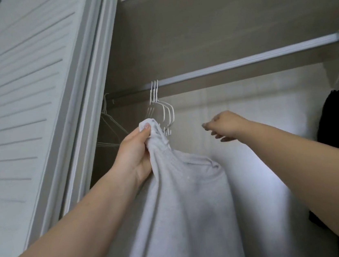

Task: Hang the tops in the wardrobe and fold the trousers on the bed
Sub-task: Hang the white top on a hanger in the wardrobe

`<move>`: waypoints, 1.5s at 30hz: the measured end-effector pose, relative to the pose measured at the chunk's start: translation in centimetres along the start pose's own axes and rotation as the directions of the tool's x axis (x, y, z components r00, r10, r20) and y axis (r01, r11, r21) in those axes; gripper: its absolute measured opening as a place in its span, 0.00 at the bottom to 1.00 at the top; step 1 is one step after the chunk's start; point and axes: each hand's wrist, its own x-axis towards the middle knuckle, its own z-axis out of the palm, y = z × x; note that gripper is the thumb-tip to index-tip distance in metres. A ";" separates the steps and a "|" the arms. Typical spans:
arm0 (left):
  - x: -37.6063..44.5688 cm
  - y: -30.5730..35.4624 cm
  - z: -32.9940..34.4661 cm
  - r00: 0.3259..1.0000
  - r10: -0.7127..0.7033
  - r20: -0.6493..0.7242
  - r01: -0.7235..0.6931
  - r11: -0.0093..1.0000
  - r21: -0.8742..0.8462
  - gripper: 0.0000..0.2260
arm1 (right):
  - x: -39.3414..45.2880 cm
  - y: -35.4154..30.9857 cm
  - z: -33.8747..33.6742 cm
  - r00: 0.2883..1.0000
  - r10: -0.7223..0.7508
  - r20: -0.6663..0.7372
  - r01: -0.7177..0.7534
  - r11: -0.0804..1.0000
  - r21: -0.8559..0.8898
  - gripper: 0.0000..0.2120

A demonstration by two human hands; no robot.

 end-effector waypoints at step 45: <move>-1.4 -7.0 -0.4 0.970 -0.217 -0.109 0.230 0.964 0.130 0.10 | -2.9 2.3 -1.7 0.930 0.087 -0.356 0.168 0.762 0.625 0.11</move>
